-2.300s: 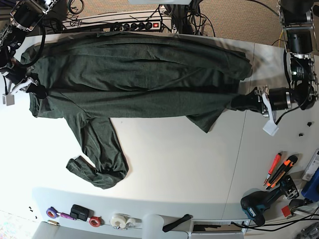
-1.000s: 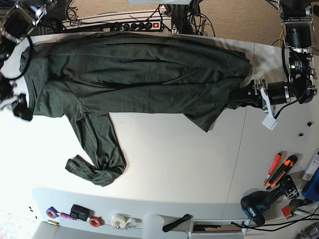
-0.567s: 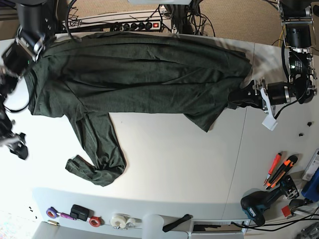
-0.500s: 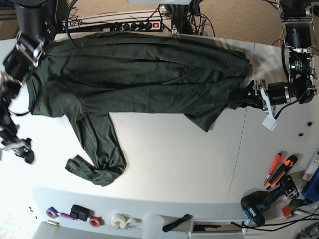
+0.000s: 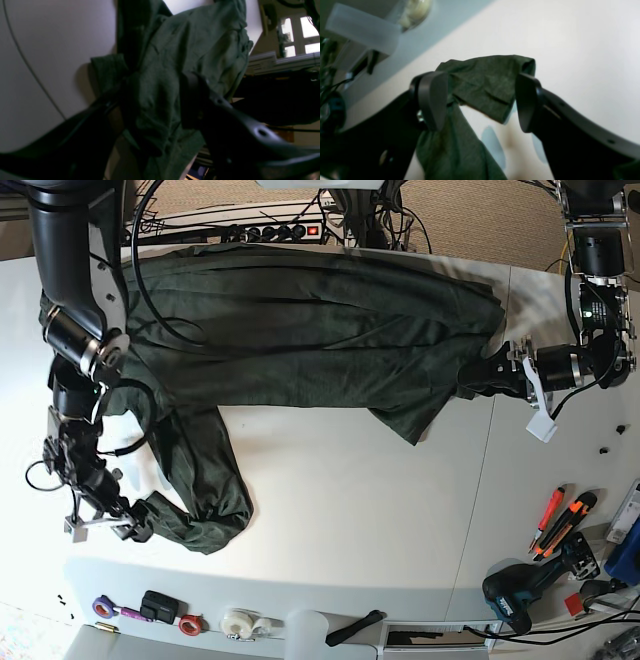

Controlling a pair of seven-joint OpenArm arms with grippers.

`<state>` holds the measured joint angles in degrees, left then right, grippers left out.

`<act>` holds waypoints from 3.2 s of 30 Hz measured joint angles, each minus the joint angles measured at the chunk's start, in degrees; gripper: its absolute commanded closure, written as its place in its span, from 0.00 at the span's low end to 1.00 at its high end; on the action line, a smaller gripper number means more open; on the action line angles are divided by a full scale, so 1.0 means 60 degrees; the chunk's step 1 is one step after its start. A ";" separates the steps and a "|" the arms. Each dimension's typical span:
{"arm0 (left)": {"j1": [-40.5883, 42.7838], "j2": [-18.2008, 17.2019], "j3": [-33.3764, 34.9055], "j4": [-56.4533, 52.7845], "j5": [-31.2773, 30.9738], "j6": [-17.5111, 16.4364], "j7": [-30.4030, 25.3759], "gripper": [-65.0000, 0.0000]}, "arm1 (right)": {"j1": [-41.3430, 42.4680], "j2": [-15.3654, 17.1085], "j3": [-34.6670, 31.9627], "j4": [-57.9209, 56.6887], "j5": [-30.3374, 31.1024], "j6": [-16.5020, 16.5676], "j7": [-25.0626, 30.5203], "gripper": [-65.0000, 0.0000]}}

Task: Layout the t-shirt on the table in an organized manner, then fold the t-shirt properly
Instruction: 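Move the right gripper to the hanging sleeve and grasp its cuff, then lift the sleeve and lay it over the folded shirt body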

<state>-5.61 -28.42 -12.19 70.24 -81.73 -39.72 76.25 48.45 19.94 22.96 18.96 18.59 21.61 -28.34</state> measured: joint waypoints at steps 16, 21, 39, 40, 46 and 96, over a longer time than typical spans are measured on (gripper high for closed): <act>0.0000 0.0000 0.0000 0.0000 0.0000 0.0000 0.0000 0.58 | -0.0171 -0.0703 0.0000 -0.0004 -0.1592 -0.2291 0.1712 0.37; 0.0000 -0.0036 0.0000 0.0000 0.0000 0.0000 0.0007 0.58 | -0.0718 -0.1093 0.0000 0.0011 -0.1577 -0.2248 0.2725 0.37; 0.0000 -0.0499 0.0000 0.0000 -0.0004 0.0000 -0.0004 0.58 | -0.0958 -0.1217 0.0000 0.0175 -0.1599 -0.1665 0.2608 1.00; 0.0000 -0.0499 0.0000 0.0000 0.0000 0.0000 -0.0004 0.58 | -0.1031 -0.1239 0.0000 0.0393 -0.1632 -0.1264 0.2404 1.00; -0.0022 -0.0503 0.0000 0.0004 0.0004 0.0000 -0.0047 0.58 | -0.1031 -0.1260 0.0004 0.2936 0.0182 0.1191 -0.0189 1.00; -0.0463 -0.0244 0.0000 0.0000 0.0040 0.0004 -0.0397 0.59 | -0.8360 -0.3249 -0.2983 1.8921 0.5115 0.2980 -0.4867 1.00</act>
<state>-8.38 -29.89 -12.19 70.24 -81.49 -39.70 73.87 -1.72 0.45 5.06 132.49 49.28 39.48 -57.54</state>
